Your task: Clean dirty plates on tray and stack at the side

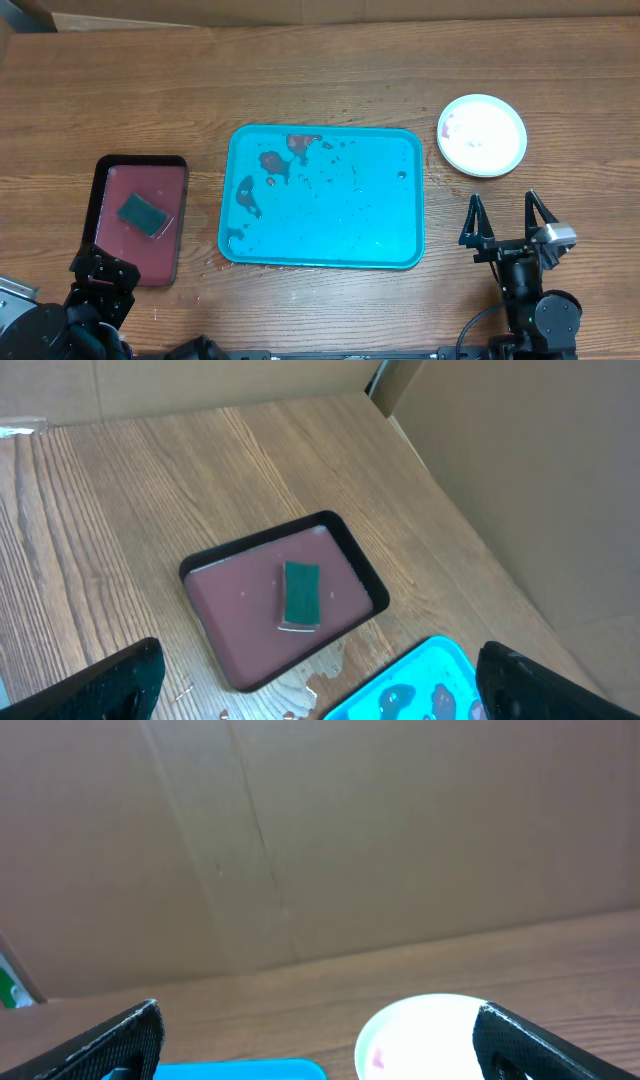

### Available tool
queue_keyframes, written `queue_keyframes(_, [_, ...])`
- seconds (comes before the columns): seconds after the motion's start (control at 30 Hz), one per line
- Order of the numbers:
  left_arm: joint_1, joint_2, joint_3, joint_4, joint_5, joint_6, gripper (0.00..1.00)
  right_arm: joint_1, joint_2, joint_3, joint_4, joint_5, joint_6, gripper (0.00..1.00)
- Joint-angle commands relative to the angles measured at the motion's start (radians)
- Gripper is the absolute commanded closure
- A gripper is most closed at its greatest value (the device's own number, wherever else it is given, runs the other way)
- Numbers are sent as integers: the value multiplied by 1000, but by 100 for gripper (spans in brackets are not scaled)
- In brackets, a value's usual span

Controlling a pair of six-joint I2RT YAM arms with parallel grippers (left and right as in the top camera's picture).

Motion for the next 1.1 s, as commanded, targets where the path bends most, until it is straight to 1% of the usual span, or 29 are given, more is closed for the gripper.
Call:
queue_keyframes(0.0, [-6,1,-1,3,-21,-16,1,-16,-10,-11,-37,-4,-24,0])
queue_keyframes(0.2, [-6,1,-1,3,-21,-16,0,-23,-10,-11,-165,2,-25,0])
queue_keyframes(1.07, [-6,1,-1,3,-21,-16,1,-23,-9,-11,-164,2,-27,0])
